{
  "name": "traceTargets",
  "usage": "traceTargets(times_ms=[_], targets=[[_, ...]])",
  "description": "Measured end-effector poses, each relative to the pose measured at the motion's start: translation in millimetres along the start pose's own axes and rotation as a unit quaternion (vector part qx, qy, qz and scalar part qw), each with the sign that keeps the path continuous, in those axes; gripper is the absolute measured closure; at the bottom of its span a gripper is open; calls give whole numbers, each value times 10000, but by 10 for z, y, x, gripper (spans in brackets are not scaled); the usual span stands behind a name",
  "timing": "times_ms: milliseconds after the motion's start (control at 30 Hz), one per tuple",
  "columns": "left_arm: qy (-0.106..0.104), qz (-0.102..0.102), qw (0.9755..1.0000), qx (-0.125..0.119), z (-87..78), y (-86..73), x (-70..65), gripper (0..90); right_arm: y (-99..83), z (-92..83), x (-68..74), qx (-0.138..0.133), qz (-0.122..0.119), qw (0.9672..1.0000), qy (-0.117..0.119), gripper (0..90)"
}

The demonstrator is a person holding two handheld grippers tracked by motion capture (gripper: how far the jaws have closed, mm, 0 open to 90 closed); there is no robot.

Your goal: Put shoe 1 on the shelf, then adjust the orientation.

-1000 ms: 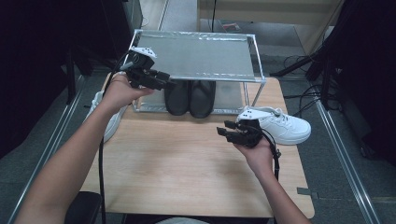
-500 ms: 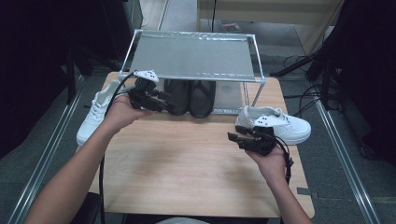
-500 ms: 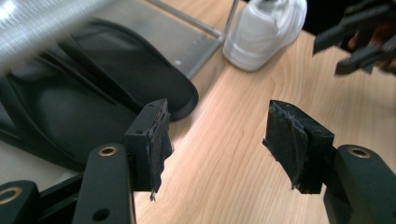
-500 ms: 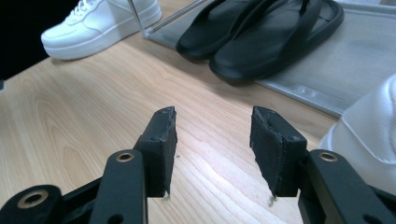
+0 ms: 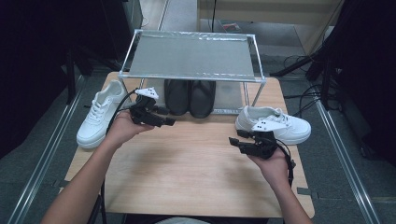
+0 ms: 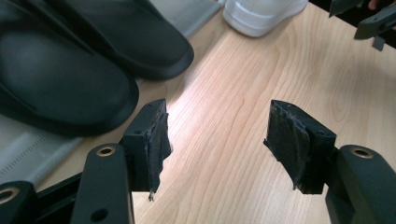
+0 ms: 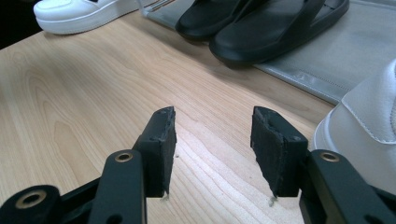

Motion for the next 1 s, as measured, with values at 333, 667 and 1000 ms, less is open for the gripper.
traceTargets(times_ms=[333,667,1000], targets=[[183,-123,9997,-82,-107,-255,-8,389,40,11,-93,-29,62,10000,56,514],[557,-374,9977,-44,-348,-521,121,390,126,67,-125,-66,77,9999,95,513],[824,-726,9938,-170,-588,-725,278,387,151,151,-95,-13,2,9998,193,514]])
Point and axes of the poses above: each handheld gripper's, and its own axes: z roughly forward along the jaws, y roughly out of its top, x roughly to its left, the point moved 4 cm from there along z, roughly forward along the jaws, and after that the axes turned 10 degrees about z, right-handed, at the moved point
